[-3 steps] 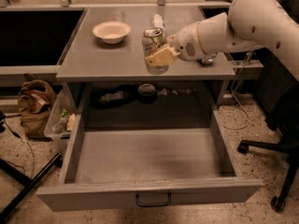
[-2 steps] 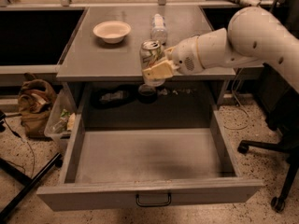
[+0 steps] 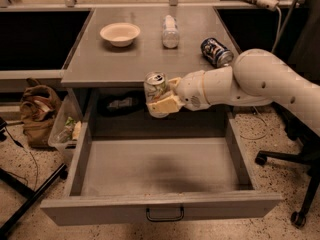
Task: Place 7up can into top drawer
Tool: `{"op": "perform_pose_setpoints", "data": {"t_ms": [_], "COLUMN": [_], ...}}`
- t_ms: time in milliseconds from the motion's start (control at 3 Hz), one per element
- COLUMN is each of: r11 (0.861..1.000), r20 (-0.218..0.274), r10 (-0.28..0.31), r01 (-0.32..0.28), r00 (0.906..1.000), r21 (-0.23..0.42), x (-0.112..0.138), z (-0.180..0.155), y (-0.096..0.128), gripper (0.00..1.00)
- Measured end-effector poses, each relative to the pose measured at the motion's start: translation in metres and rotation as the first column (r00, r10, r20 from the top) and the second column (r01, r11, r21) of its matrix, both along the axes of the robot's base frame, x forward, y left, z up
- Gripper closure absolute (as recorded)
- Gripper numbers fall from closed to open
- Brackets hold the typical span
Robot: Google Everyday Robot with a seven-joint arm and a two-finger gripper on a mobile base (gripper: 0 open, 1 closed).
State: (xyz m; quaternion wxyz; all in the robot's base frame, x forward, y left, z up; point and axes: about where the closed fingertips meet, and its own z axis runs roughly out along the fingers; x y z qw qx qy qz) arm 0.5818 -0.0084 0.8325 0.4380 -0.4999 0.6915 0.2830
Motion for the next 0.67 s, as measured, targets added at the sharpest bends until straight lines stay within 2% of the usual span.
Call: {"op": "perform_pose_setpoints", "data": {"t_ms": [667], "r11": [1.000], "r20": [-0.005], "r10": [-0.013], "r01": [0.013], "r00": [0.9999], "r21": [0.006], "x": [-0.0058], "z": [-0.0063], "y": [0.0011], "gripper": [1.00]}}
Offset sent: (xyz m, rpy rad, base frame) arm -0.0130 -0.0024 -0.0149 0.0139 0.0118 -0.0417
